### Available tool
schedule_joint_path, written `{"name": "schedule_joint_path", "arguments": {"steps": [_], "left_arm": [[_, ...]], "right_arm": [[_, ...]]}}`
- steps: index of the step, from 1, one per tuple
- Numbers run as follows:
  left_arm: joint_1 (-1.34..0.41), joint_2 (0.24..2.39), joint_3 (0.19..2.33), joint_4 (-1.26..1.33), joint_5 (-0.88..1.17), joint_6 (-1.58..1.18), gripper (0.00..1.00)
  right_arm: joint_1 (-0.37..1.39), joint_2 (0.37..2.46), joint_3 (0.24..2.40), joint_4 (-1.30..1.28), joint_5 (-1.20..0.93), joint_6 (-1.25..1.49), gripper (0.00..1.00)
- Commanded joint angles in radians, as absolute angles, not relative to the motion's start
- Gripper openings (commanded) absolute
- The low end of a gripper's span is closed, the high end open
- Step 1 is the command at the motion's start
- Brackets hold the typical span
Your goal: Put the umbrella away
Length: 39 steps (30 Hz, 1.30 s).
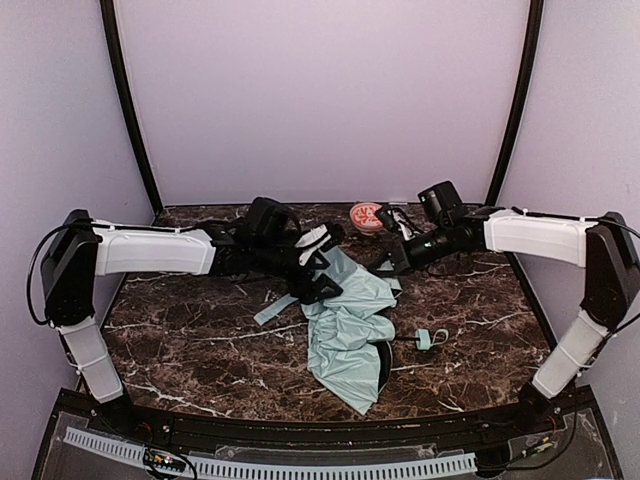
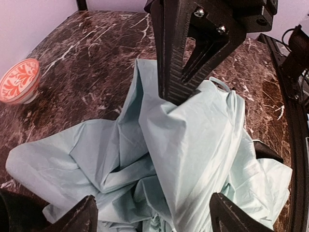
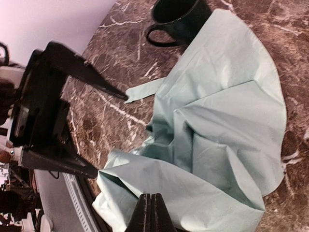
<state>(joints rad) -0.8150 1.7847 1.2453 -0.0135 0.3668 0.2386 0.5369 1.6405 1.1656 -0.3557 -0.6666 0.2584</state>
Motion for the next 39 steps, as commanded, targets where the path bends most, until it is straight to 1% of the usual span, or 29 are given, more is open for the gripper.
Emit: {"name": "schedule_joint_path", "arguments": {"steps": [1,3,4,8,9,10,12,13,17,20,21,23,25,26,28,29,32,35,37,39], "left_arm": [[-0.824,1.789,1.209,0.055,0.518,0.251,0.83],[-0.827,1.805,1.196,0.061,0.528,0.267,0.83],[-0.828,1.811,1.192,0.059,0.528,0.277,0.81],[-0.851,1.827,1.176,0.017,0.538,0.358,0.6],[-0.863,1.83,1.167,0.011,0.532,0.386,0.57],[-0.877,1.835,1.158,0.006,0.515,0.408,0.55],[-0.901,1.842,1.135,0.017,0.467,0.443,0.47],[-0.911,1.844,1.125,0.022,0.445,0.458,0.45],[-0.925,1.833,1.076,0.056,0.393,0.499,0.43],[-0.925,1.805,1.067,0.028,0.376,0.521,0.49],[-0.924,1.79,1.067,0.014,0.367,0.523,0.52],[-0.91,1.745,1.071,-0.016,0.381,0.53,0.59],[-0.882,1.694,1.072,-0.042,0.42,0.524,0.69],[-0.863,1.671,1.072,-0.055,0.442,0.516,0.72],[-0.83,1.632,1.068,-0.067,0.467,0.494,0.73],[-0.816,1.619,1.062,-0.061,0.469,0.477,0.73],[-0.788,1.626,1.072,-0.037,0.424,0.411,0.72],[-0.769,1.675,1.132,-0.025,0.347,0.321,0.63],[-0.755,1.719,1.174,0.005,0.28,0.256,0.55],[-0.752,1.772,1.234,-0.002,0.228,0.231,0.52]], "right_arm": [[0.546,1.527,1.035,-0.259,-0.838,0.286,0.0],[0.546,1.503,0.975,-0.245,-0.853,0.302,0.0],[0.546,1.491,0.951,-0.252,-0.842,0.305,0.0],[0.546,1.454,0.866,-0.285,-0.756,0.3,0.0],[0.548,1.451,0.839,-0.263,-0.757,0.308,0.0],[0.553,1.449,0.803,-0.214,-0.774,0.334,0.0],[0.576,1.454,0.733,-0.072,-0.818,0.39,0.0],[0.587,1.464,0.711,-0.043,-0.815,0.388,0.0],[0.598,1.543,0.673,-0.034,-0.689,0.365,0.0],[0.598,1.586,0.696,-0.117,-0.64,0.314,0.0],[0.599,1.581,0.712,-0.16,-0.631,0.294,0.04],[0.599,1.529,0.758,-0.252,-0.604,0.249,0.18],[0.598,1.441,0.824,-0.368,-0.581,0.188,0.32],[0.598,1.401,0.863,-0.426,-0.576,0.158,0.39],[0.589,1.339,0.94,-0.521,-0.595,0.096,0.54],[0.582,1.313,0.981,-0.543,-0.608,0.083,0.64],[0.558,1.296,1.068,-0.558,-0.668,0.035,0.81],[0.535,1.366,1.197,-0.537,-0.666,-0.003,0.88],[0.521,1.45,1.298,-0.507,-0.616,-0.016,0.89],[0.502,1.548,1.395,-0.437,-0.556,0.014,0.89]]}}
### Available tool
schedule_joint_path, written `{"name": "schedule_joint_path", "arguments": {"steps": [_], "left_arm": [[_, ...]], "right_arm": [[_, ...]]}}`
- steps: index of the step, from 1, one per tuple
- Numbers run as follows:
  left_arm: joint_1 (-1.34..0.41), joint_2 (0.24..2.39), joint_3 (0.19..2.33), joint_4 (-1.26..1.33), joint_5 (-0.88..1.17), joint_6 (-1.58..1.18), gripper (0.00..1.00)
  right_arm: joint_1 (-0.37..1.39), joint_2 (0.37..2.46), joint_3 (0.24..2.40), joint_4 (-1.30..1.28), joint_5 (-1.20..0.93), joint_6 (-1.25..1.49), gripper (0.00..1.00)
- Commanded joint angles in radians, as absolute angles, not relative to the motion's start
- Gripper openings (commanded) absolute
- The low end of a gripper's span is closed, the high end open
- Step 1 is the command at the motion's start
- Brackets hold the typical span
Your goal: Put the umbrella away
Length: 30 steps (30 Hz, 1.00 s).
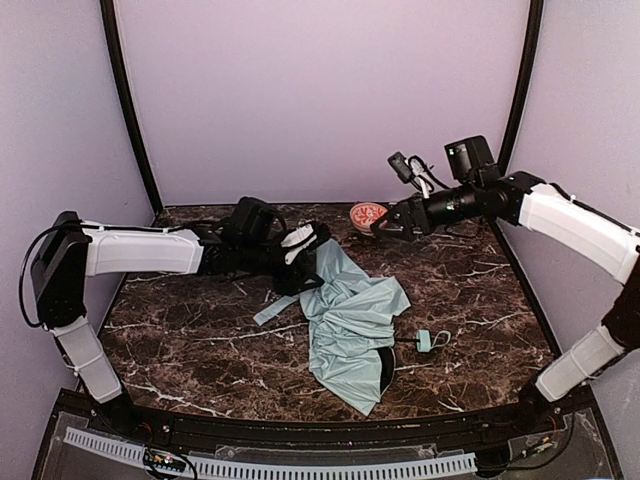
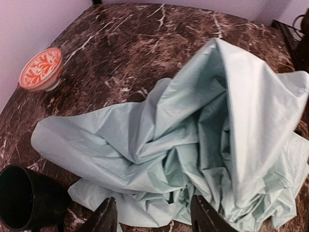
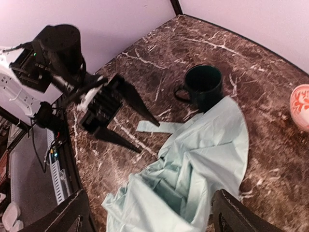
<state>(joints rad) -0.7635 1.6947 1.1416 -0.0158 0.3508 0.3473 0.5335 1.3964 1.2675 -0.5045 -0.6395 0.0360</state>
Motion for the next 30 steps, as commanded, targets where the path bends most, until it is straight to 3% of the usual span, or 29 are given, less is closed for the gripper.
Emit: {"name": "schedule_joint_path", "arguments": {"steps": [1,3,8,12,20,24,25,28,30], "left_arm": [[-0.752,1.799,1.267,-0.02,0.235,0.231,0.52],[-0.752,1.828,1.299,-0.038,0.26,0.24,0.53],[-0.753,1.797,1.218,0.055,0.288,0.289,0.6],[-0.744,1.795,1.18,0.11,0.196,0.246,0.59],[-0.739,1.886,1.179,0.126,0.222,0.196,0.61],[-0.739,1.911,1.173,0.169,0.247,0.207,0.61],[-0.74,1.916,1.174,0.173,0.252,0.207,0.61],[-0.739,1.919,1.156,0.216,0.256,0.202,0.56],[-0.74,1.924,1.147,0.234,0.265,0.206,0.54]], "right_arm": [[0.496,1.616,1.45,-0.407,-0.518,0.034,0.89],[0.489,1.767,1.579,-0.421,-0.48,0.017,0.89],[0.48,2.102,1.862,-0.582,-0.494,-0.043,1.0],[0.482,2.269,1.967,-0.531,-0.655,-0.067,1.0],[0.488,2.438,2.061,-0.41,-0.938,-0.093,0.98],[0.483,2.443,2.015,-0.39,-1.105,-0.085,0.82],[0.484,2.437,2.011,-0.403,-1.123,-0.111,0.74],[0.483,2.422,2.03,-0.491,-1.128,-0.165,0.28],[0.477,2.402,2.038,-0.56,-1.121,-0.217,0.12]]}}
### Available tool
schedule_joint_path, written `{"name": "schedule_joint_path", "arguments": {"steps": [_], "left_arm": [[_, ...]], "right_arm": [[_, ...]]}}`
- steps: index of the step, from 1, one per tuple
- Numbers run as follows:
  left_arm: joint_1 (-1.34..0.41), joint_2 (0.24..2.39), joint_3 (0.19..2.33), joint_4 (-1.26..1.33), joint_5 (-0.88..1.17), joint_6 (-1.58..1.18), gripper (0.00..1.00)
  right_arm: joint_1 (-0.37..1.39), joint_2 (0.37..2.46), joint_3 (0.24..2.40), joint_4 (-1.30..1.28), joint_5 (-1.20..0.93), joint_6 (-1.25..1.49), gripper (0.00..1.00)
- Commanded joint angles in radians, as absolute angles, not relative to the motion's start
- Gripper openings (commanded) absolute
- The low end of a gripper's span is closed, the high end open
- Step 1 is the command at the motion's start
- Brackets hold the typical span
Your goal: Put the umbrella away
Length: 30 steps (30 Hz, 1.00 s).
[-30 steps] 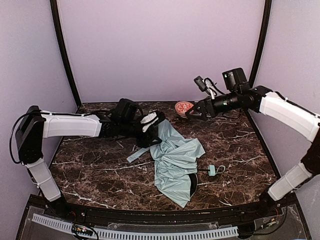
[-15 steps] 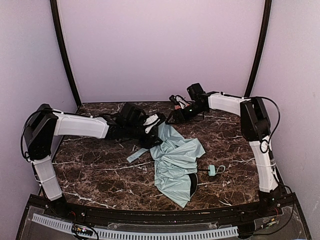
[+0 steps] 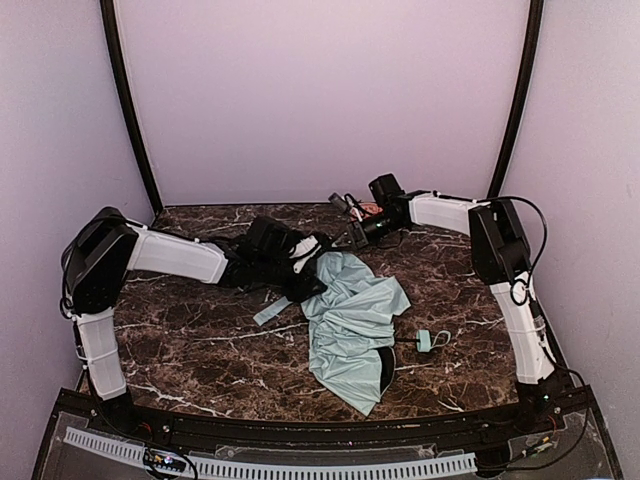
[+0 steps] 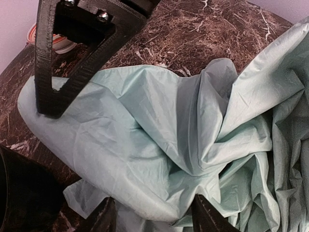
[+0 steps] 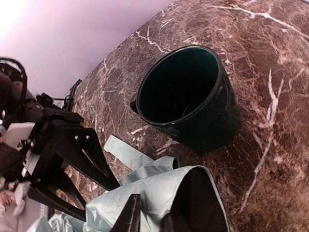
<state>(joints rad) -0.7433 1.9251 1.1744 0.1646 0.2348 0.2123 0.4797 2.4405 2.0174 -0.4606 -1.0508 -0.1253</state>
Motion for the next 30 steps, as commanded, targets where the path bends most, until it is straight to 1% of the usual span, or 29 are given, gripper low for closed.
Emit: {"name": "schedule_joint_path", "arguments": {"steps": [1,2,3,6,8,11,15,18,19,20,21,23,24,25,27,30], "left_arm": [[-0.739,1.927,1.145,0.234,0.275,0.211,0.53],[-0.739,1.931,1.142,0.234,0.281,0.214,0.51],[-0.739,1.931,1.137,0.239,0.283,0.214,0.47],[-0.739,1.928,1.127,0.262,0.279,0.22,0.29],[-0.739,1.925,1.136,0.26,0.3,0.247,0.19],[-0.74,1.922,1.168,0.255,0.365,0.298,0.01],[-0.739,1.921,1.222,0.281,0.433,0.31,0.0],[-0.739,1.916,1.252,0.316,0.486,0.281,0.0],[-0.739,1.913,1.258,0.324,0.507,0.276,0.0],[-0.739,1.909,1.259,0.333,0.518,0.273,0.03],[-0.739,1.904,1.255,0.345,0.519,0.27,0.12],[-0.739,1.889,1.248,0.331,0.493,0.277,0.43],[-0.74,1.876,1.245,0.301,0.473,0.285,0.56],[-0.739,1.858,1.24,0.268,0.454,0.293,0.62],[-0.74,1.801,1.207,0.215,0.438,0.32,0.66],[-0.75,1.673,1.111,0.204,0.436,0.35,0.65]], "right_arm": [[0.472,2.384,2.029,-0.585,-1.12,-0.241,0.08],[0.468,2.362,2.01,-0.594,-1.117,-0.257,0.0],[0.464,2.338,1.986,-0.592,-1.101,-0.26,0.0],[0.452,2.262,1.925,-0.584,-1.052,-0.239,0.0],[0.444,2.195,1.873,-0.563,-1.047,-0.205,0.0],[0.445,2.035,1.729,-0.44,-0.996,-0.105,0.0],[0.446,1.796,1.461,-0.212,-0.901,0.088,0.0],[0.455,1.664,1.328,-0.102,-0.842,0.22,0.0],[0.465,1.627,1.281,-0.045,-0.824,0.301,0.0],[0.478,1.605,1.229,0.023,-0.803,0.371,0.0],[0.492,1.572,1.186,0.1,-0.787,0.427,0.0],[0.523,1.537,1.124,0.194,-0.742,0.516,0.0],[0.536,1.526,1.106,0.236,-0.714,0.551,0.0],[0.546,1.516,1.094,0.263,-0.67,0.584,0.0],[0.558,1.494,1.071,0.32,-0.608,0.648,0.0],[0.565,1.478,1.058,0.346,-0.529,0.716,0.0]]}}
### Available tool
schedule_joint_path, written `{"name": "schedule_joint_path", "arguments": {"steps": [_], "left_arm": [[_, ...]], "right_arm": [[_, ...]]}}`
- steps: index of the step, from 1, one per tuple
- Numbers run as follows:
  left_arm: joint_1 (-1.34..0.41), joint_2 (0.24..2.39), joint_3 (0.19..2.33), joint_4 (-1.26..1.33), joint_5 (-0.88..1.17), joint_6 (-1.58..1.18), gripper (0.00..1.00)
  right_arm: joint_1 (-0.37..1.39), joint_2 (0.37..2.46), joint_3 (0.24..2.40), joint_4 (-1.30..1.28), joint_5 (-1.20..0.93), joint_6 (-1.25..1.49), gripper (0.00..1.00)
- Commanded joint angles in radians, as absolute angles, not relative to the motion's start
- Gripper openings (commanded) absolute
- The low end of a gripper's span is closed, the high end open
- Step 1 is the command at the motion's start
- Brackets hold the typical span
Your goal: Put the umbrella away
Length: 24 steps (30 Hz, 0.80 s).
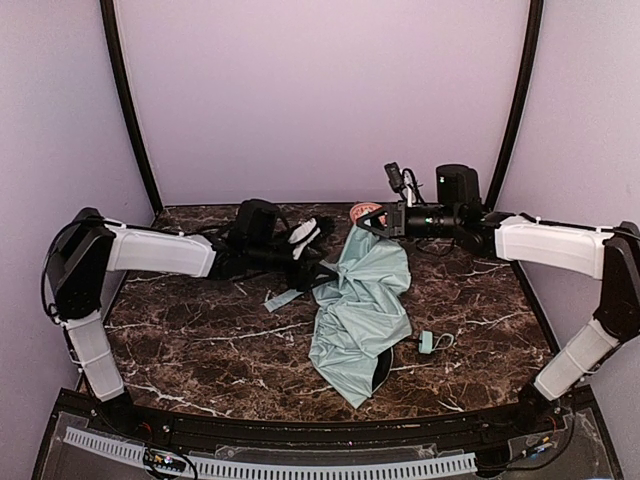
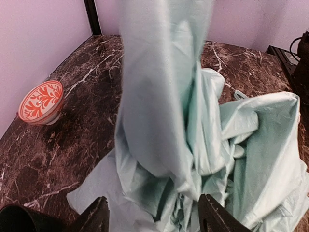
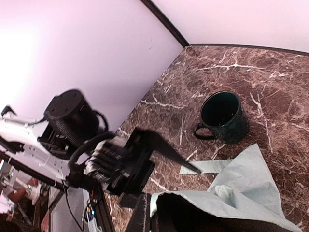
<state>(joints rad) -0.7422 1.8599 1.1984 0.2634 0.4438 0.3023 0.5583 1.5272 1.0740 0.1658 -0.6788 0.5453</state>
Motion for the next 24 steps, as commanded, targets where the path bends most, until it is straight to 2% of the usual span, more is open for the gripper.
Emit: {"name": "schedule_joint_path", "arguments": {"steps": [1,5,7,9,12,15,24], "left_arm": [[-0.756,1.633,1.073,0.221,0.436,0.353,0.64],[-0.811,1.545,0.976,0.279,0.478,0.406,0.49],[-0.83,1.567,0.981,0.286,0.491,0.446,0.46],[-0.833,1.618,1.012,0.302,0.47,0.463,0.47],[-0.833,1.704,1.079,0.32,0.406,0.463,0.54],[-0.833,1.78,1.146,0.279,0.437,0.484,0.59],[-0.839,1.834,1.149,0.4,0.492,0.464,0.54]], "right_arm": [[0.569,1.474,1.055,0.343,-0.502,0.728,0.0],[0.592,1.467,1.073,0.319,-0.448,0.745,0.0],[0.609,1.467,1.091,0.297,-0.431,0.74,0.0],[0.625,1.465,1.103,0.279,-0.416,0.739,0.0],[0.639,1.462,1.105,0.261,-0.398,0.748,0.0],[0.648,1.453,1.093,0.269,-0.387,0.766,0.0],[0.651,1.434,1.079,0.267,-0.365,0.775,0.0]]}}
